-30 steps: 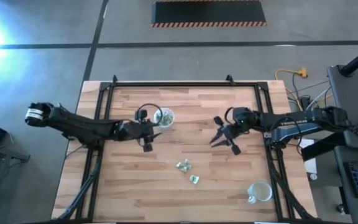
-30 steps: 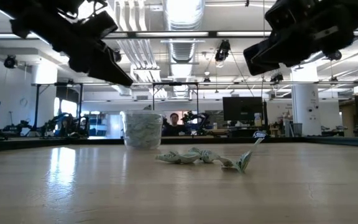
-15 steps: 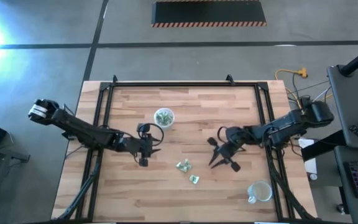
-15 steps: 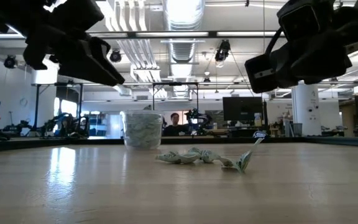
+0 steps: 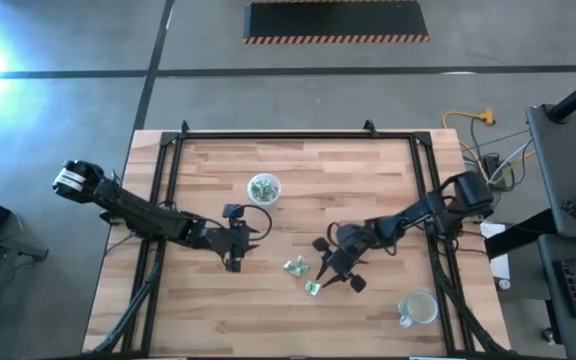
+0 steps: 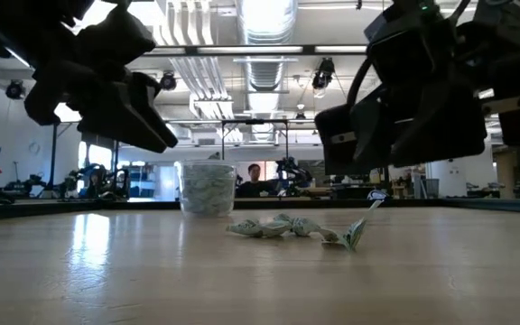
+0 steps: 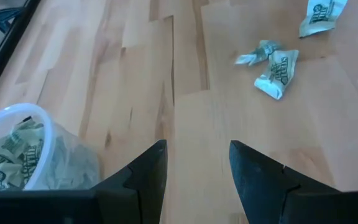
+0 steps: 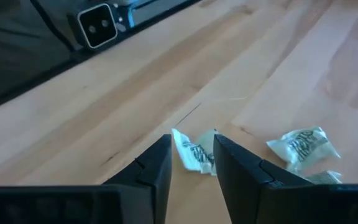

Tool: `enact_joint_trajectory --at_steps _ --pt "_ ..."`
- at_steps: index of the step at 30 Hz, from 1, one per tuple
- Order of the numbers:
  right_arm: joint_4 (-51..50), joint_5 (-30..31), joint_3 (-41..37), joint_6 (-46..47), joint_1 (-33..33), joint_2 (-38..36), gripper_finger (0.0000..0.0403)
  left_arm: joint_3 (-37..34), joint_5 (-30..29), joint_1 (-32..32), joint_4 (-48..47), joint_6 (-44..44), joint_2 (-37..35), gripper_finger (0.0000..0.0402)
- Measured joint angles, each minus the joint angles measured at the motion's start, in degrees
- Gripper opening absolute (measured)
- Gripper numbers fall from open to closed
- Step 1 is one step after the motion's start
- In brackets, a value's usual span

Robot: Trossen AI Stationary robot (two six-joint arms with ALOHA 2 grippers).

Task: Pick and place Stevia / Truvia into bins
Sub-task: Put the stevia packet into the transparent container

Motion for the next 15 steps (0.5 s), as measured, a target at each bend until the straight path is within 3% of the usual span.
enact_joint_trajectory --at_steps 15 --pt "-0.3 -0.1 2.4 0.2 0.4 5.3 0.0148 -0.4 0.0 -0.1 0.2 -1.2 0.2 0.0158"
